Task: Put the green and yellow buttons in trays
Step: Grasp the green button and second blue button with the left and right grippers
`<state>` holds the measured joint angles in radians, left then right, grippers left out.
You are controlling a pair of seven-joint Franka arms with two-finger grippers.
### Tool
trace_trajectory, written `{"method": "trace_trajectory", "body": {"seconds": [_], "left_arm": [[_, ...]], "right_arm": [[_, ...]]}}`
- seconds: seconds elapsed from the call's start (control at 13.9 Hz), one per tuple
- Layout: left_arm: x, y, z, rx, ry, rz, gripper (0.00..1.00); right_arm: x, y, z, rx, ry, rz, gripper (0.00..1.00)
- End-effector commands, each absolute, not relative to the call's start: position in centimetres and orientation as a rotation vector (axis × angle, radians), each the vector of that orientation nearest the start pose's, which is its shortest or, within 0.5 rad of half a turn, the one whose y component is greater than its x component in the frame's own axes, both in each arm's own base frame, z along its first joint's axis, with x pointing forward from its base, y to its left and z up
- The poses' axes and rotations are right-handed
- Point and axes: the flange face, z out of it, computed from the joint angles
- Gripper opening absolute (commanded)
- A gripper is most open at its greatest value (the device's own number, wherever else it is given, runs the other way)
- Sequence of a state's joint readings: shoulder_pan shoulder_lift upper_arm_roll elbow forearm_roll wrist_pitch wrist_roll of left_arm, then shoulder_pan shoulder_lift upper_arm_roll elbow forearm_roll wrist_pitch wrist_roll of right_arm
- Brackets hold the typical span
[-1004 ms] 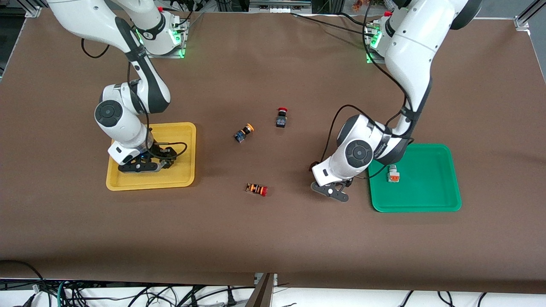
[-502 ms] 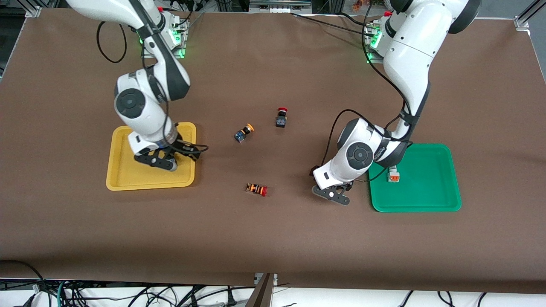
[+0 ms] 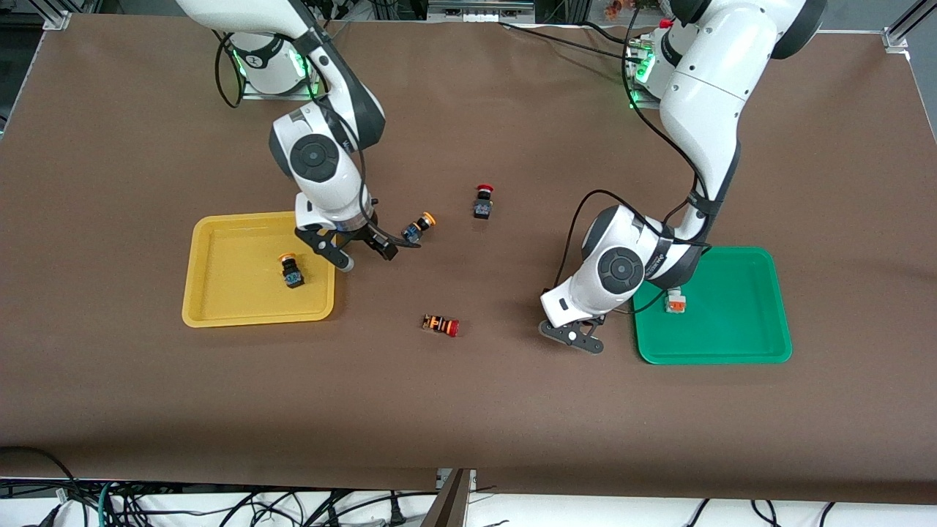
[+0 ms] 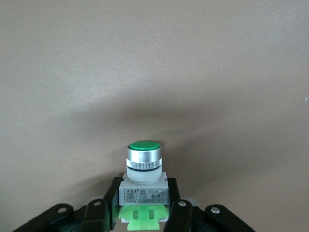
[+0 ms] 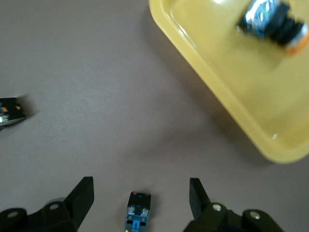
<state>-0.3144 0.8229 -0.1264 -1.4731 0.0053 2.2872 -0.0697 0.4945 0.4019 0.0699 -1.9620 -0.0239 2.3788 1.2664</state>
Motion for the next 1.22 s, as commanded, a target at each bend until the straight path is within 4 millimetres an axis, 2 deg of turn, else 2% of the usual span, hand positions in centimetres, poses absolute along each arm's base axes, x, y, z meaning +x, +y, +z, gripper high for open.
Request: {"method": "trace_trajectory", "body": {"seconds": [0.0, 0.14, 0.29, 0.36, 0.5, 0.57, 0.65, 0.79, 0.93, 1.0, 1.08, 1.15], "left_arm": [[66.9, -25.1, 26.0, -3.142, 0.485, 0.104, 0.0], [67.6, -19.6, 29.6, -3.123, 0.432, 0.184, 0.0], [67.7, -14.4, 30.6, -3.07, 0.594, 0.284, 0.01], [68.0, -10.8, 30.5, -3.054, 0.633, 0.332, 0.05], [67.7, -4.9, 28.8, -3.047, 0.705, 0.445, 0.04], [67.4, -2.4, 27.7, -3.041, 0.757, 0.474, 0.04], [67.3, -0.8, 25.9, -3.016, 0.824, 0.51, 0.04], [66.5, 1.0, 22.2, -2.996, 0.947, 0.558, 0.05], [66.0, 2.1, 20.6, -2.988, 0.999, 0.502, 0.12], [65.6, 2.3, 20.2, -2.991, 1.009, 0.513, 0.48], [65.6, 2.2, 20.7, -2.989, 1.01, 0.508, 0.93], [65.8, 2.3, 21.8, -2.987, 1.005, 0.495, 1.0]], "right_arm": [[51.4, 34.6, 25.8, -2.875, 1.222, 0.013, 0.88], [51.2, 34.8, 25.2, -2.842, 1.301, 0.021, 0.88], [49.6, 36.8, 23.5, -2.819, 1.365, 0.03, 0.88], [49.1, 37.5, 22.9, -2.807, 1.387, 0.03, 0.88], [48.9, 37.9, 22.3, -2.752, 1.476, 0.026, 0.89], [48.3, 38.2, 21.9, -2.756, 1.483, 0.032, 0.89], [48.0, 38.0, 21.3, -2.765, 1.49, 0.041, 0.89], [47.6, 37.8, 20.4, -2.76, 1.499, 0.042, 0.9], [47.4, 37.6, 19.2, -2.726, 1.525, 0.032, 0.9], [47.0, 38.1, 18.6, -2.706, 1.536, 0.027, 0.91], [46.6, 38.7, 18.1, -2.694, 1.541, 0.024, 0.91], [46.3, 39.1, 17.6, -2.684, 1.547, 0.022, 0.93]]}}
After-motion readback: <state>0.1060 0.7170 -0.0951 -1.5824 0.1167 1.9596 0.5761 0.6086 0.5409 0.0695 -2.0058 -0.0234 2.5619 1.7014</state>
